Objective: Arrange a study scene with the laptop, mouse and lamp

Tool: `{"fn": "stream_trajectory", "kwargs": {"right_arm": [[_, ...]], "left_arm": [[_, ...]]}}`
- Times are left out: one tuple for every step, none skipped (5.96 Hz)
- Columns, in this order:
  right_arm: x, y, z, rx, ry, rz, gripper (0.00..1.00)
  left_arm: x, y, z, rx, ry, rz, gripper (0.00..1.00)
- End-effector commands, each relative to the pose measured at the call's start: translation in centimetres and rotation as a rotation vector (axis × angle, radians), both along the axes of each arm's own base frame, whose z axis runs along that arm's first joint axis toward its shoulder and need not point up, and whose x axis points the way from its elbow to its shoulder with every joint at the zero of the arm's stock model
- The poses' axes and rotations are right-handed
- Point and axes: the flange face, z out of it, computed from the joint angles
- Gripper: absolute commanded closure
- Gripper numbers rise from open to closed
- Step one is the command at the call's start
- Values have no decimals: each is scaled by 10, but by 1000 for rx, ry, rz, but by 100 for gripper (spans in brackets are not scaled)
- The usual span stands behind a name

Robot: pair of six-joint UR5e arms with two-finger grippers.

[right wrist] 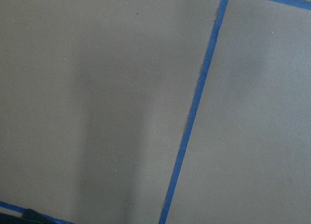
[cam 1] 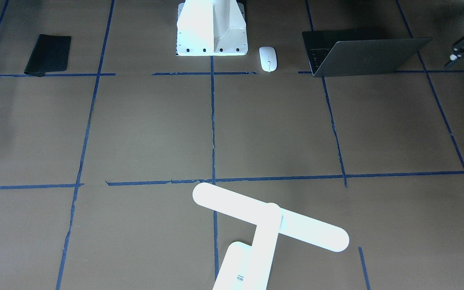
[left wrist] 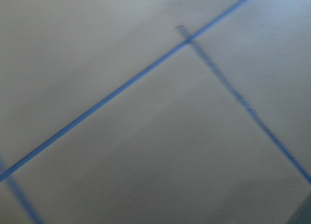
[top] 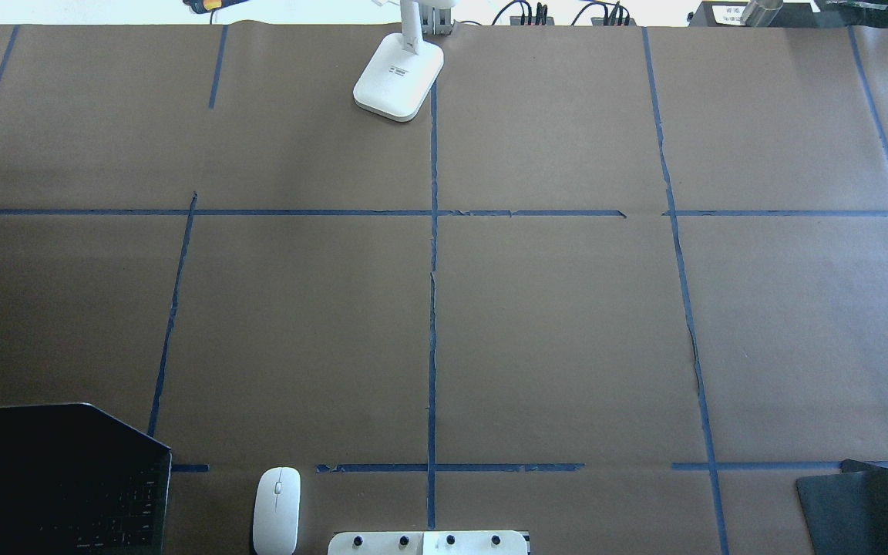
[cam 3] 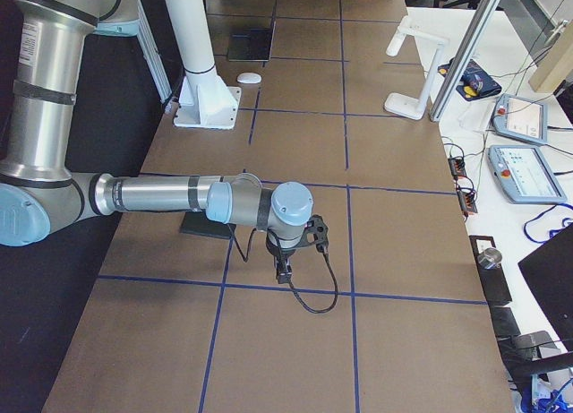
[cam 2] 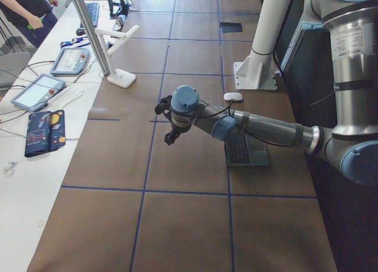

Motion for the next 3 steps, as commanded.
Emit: {"fn": "stream_trajectory", "kwargs": {"right_arm": [[0,0,0,0,0,0,0],[0,-1,0,1,0,0,0],[0,-1,-1,3,2,0,0]], "left_arm": [[62,47,-63,143,28,182,0],[107,73,-96,255,-13,264,0],[121,94,-96,280,-51,304,0]]}}
